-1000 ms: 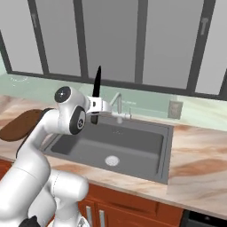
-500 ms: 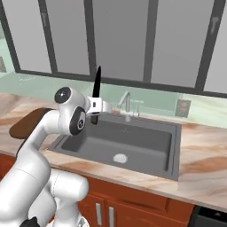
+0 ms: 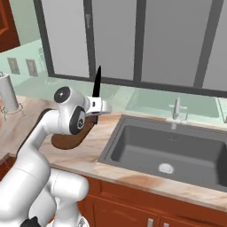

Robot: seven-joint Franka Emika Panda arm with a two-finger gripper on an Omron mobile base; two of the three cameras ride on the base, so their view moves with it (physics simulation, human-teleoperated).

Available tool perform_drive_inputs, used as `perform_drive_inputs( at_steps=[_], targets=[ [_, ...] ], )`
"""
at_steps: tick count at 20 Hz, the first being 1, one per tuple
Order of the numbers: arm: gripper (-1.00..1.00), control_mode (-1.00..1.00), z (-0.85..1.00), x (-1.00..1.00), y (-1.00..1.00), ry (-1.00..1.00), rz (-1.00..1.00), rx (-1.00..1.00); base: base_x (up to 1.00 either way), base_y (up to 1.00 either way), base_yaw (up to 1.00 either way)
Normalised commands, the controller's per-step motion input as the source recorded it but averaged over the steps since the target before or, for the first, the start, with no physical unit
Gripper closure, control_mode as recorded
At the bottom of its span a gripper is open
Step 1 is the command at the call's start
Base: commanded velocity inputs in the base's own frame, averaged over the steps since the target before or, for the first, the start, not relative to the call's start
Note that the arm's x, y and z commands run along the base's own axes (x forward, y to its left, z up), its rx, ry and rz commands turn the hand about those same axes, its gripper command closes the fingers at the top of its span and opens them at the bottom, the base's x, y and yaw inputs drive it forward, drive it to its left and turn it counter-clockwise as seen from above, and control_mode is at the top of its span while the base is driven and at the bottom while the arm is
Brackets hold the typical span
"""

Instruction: Pick up the knife from the drawer and place it on the cutting board. Then place the meat from the plate to the cutting board.

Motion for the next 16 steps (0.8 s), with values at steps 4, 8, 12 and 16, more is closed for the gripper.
perform_drive_inputs(
  at_steps=[4, 8, 12, 16],
  targets=[
    [1.0, 1.0, 0.0, 0.0, 0.0, 0.0, 0.0, 0.0, 0.01, 0.59, 0.0],
    [1.0, 1.0, 0.0, 0.0, 0.0, 0.0, 0.0, 0.0, 0.01, 0.7, 0.0],
    [1.0, 1.0, 0.0, 0.0, 0.0, 0.0, 0.0, 0.0, 0.01, 0.37, 0.0],
    [1.0, -1.0, 0.0, 0.07, 0.0, 0.02, 0.0, 0.0, 0.0, 0.0, 0.0]
  ],
)
